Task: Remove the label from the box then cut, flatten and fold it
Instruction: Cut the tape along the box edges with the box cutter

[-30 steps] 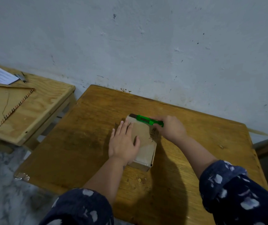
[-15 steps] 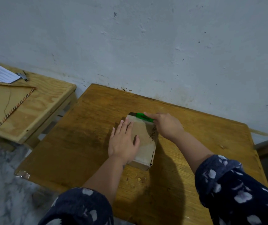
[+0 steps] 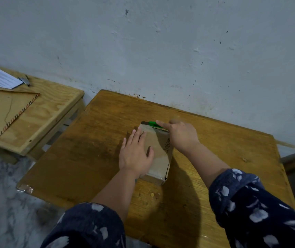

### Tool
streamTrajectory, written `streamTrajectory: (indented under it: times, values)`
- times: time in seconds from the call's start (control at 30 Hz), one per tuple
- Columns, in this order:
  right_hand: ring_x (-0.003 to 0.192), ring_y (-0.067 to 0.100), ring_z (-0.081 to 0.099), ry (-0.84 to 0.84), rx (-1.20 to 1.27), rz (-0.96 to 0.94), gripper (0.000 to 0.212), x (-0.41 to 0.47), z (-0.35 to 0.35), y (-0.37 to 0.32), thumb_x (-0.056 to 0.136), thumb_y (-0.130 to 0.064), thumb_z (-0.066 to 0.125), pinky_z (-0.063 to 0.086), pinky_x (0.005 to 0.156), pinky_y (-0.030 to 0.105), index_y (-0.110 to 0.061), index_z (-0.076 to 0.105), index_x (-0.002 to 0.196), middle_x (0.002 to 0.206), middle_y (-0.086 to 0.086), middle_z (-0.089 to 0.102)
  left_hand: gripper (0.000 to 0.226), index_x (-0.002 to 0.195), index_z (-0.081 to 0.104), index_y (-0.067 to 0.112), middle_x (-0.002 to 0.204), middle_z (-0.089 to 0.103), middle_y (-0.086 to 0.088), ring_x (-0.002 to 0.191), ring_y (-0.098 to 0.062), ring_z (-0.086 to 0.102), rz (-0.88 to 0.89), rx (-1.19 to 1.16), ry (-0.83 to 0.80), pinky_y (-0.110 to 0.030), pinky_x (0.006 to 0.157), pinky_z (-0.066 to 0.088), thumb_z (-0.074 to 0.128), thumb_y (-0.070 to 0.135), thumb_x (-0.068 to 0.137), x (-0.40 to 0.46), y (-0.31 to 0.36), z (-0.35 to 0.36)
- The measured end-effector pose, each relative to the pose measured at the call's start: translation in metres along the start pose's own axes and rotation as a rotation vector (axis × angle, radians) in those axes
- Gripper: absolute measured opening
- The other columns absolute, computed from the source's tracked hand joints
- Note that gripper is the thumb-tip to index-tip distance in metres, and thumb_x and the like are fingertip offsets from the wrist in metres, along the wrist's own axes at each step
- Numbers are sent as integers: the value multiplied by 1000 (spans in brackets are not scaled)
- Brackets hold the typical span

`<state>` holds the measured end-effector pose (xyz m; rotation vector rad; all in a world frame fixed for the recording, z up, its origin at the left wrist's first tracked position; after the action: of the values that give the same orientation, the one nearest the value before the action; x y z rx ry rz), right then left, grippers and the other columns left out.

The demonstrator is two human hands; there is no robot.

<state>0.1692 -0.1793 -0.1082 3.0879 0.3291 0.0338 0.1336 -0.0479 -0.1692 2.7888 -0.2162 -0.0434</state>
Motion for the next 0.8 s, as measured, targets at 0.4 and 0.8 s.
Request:
streamTrajectory:
  times: [0.4,0.8]
  values:
    - [95,24,57,-20,-15,4,58,-25,-8,26,94,-14,42,34,60,33,-42,30,143,110,2,56,65,152,14,22,161,3,3,147,-13,-2,11,3,18,-43,120,4,27,52,96,-1,1,0]
    - [98,25,53,95,-21,-7,59,-14,-6,-10,93,-16,44,31,67,33,-38,28,145,107,3,56,74,152,17,21,161,1,4,147,-13,-2,24,27,13,-41,120,3,26,63,91,1,-1,3]
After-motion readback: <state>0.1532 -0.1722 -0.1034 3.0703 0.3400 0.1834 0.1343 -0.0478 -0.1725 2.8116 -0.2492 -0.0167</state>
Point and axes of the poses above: each hand's wrist, its own x-axis towards the middle knuckle, its own z-axis out of the palm, y = z × x, the point moved 8 cm from there along x, towards the middle knuckle
